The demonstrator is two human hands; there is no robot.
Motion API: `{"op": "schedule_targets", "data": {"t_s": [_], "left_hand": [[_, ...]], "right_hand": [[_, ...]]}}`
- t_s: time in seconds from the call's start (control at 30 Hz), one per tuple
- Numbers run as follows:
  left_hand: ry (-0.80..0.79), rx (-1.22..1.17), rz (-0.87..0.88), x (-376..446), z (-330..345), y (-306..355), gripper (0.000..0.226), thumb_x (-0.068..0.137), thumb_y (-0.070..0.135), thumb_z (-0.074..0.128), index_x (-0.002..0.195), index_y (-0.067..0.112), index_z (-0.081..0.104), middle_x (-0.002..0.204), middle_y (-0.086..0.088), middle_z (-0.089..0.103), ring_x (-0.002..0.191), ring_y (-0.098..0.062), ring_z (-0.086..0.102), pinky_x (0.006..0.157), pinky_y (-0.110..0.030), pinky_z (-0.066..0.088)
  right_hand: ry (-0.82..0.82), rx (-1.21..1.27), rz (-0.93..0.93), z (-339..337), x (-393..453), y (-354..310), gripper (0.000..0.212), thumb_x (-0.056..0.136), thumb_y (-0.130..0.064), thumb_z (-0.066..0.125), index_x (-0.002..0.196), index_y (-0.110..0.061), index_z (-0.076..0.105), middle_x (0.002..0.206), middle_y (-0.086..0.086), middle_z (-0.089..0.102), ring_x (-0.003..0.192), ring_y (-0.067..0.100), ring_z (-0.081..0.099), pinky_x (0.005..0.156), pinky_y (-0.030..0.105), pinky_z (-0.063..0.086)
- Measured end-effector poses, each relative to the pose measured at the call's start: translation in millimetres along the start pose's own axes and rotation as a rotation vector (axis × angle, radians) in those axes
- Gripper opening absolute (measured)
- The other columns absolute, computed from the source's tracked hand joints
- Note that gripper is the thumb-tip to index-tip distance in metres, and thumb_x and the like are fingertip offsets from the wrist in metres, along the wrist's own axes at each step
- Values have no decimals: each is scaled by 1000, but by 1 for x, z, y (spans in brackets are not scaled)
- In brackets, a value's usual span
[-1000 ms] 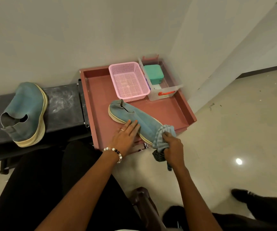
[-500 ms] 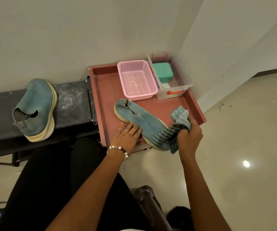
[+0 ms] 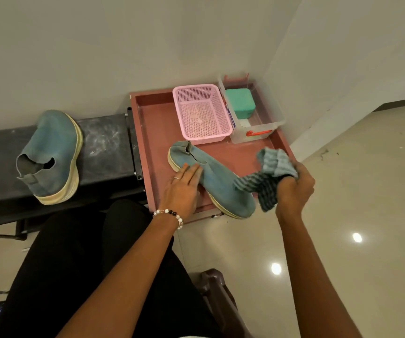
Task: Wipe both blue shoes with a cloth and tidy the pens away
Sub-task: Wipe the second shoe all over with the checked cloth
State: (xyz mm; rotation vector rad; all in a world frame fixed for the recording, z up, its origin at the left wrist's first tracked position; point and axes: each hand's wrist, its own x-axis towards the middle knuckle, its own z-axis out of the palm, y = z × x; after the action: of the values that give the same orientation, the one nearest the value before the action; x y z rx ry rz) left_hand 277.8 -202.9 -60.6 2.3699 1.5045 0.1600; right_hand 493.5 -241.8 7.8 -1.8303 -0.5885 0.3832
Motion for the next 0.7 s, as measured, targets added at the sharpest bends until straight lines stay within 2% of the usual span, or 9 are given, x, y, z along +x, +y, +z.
{"op": "schedule_targets", "data": {"t_s": [0.07,0.13,0.2,0.27,0.33,0.43,0.5,0.6,0.7], "left_hand": [[-27,1,4,4,1,1,80,93,24,55,154,20,5,162,6,2,149,-17,-1,115,-40,20],[-84,53,18,7,2,0,86,94,29,54,154,21,-6,161,7,-8,148,-19,-12,118,-47,6],[-135,131,36,8,4,-3,88,95,34,51,152,20,-14,161,7,-11,147,-20,-15,115,-54,-7],[-136,159,39,6,4,-3,89,94,35,51,152,19,-15,161,5,-4,148,-20,-13,109,-57,-17],[-103,169,42,5,-2,-1,91,92,36,54,152,20,-14,161,4,0,148,-20,-10,104,-57,-21],[-72,244,63,8,-7,-2,91,92,36,53,152,21,-14,161,5,-9,148,-21,-14,102,-60,-21],[-84,269,77,10,-7,-3,90,93,35,52,152,21,-15,161,4,-6,148,-21,-13,98,-62,-26],[-91,249,54,10,-6,-3,87,92,28,51,153,19,-10,159,4,15,149,-17,-4,95,-61,-33],[-56,243,15,9,-9,-3,82,89,20,53,154,20,2,153,4,27,149,-16,3,100,-67,-23]], "right_hand": [[0,29,-69,-7,4,-5,40,85,7,43,115,-7,65,107,2,66,92,10,61,79,12,52],[-108,-27,-170,-6,3,-5,47,81,11,42,115,-11,65,111,4,65,100,14,61,86,17,52],[-226,-101,-226,-3,0,-1,52,78,15,41,116,-12,65,111,3,63,100,14,60,83,13,51],[-277,-133,-203,2,-3,3,49,79,16,42,116,-7,64,108,3,64,98,14,61,80,15,53],[-283,-142,-163,7,-6,7,45,81,14,44,116,-6,65,107,4,66,98,16,62,82,24,55],[-305,-135,-149,10,-10,9,46,81,14,44,117,-7,64,109,5,66,100,16,61,87,30,54],[-314,-119,-140,8,-11,6,47,81,15,43,117,-6,64,109,3,65,100,14,60,86,29,54],[-285,-109,-148,4,-9,2,45,82,14,42,116,-7,64,105,0,63,98,15,60,79,18,54],[-185,-58,-151,3,-8,-2,44,83,12,41,116,-7,63,107,-1,62,97,11,58,76,6,49]]}}
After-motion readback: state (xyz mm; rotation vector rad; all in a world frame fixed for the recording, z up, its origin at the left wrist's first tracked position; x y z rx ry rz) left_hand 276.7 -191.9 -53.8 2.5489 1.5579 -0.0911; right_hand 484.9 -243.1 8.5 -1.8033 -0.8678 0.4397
